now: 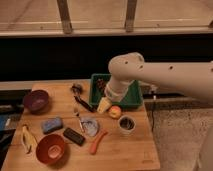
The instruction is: Wipe tray with eraser
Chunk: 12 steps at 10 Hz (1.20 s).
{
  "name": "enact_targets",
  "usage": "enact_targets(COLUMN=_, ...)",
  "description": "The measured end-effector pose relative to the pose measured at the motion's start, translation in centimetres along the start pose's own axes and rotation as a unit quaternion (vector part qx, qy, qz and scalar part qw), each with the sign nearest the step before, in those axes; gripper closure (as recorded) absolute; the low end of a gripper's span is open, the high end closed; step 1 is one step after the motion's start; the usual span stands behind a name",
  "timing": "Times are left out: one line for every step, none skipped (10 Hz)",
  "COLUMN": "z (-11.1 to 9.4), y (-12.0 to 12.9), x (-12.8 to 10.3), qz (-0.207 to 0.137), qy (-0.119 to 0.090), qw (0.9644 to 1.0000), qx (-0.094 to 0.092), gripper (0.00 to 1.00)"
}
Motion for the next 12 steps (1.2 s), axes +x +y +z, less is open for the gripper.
enact_targets(z=0.0, y=0.0, x=0.1, qz=-0.001, qy=0.000, qw=1.0000, qx=0.000, gripper=0.30)
enact_targets(z=-0.2, y=0.1, x=0.0, qz=-0.008, qy=-0.004, qw=1.0000, qx=-0.001, gripper=0.30)
enact_targets(z=-0.4, y=0.6, x=-0.3, qz=-0.020, qy=-0.006, qw=0.9998, qx=0.000, gripper=0.30)
enact_targets(z=-0.3, y=1.6, x=-1.2, qz=-0.038, qy=-0.006, qw=0.9993, qx=-0.001, gripper=0.30)
enact_targets(z=0.0, y=2.9, x=-2.4, qz=-0.058, qy=-0.005, qw=0.9983, qx=-0.001, gripper=0.30)
enact_targets(z=0.5, y=4.3, x=-3.8, qz=-0.080, qy=-0.002, qw=0.9968, qx=-0.002, gripper=0.30)
enact_targets(z=1.3, y=6.2, x=-5.8, qz=-0.103, qy=0.002, qw=0.9946, qx=-0.004, gripper=0.30)
enact_targets(z=2.2, y=8.1, x=-7.5, qz=-0.126, qy=0.006, qw=0.9919, qx=-0.010, gripper=0.30)
enact_targets(z=3.3, y=10.2, x=-8.7, qz=-0.144, qy=0.008, qw=0.9893, qx=-0.023, gripper=0.30)
enact_targets(z=4.5, y=12.0, x=-9.3, qz=-0.160, qy=0.013, qw=0.9862, qx=-0.042, gripper=0.30)
enact_targets(z=4.9, y=13.0, x=-9.5, qz=-0.168, qy=0.013, qw=0.9844, qx=-0.050, gripper=0.30)
enact_targets(z=4.8, y=12.6, x=-9.4, qz=-0.166, qy=0.014, qw=0.9848, qx=-0.048, gripper=0.30)
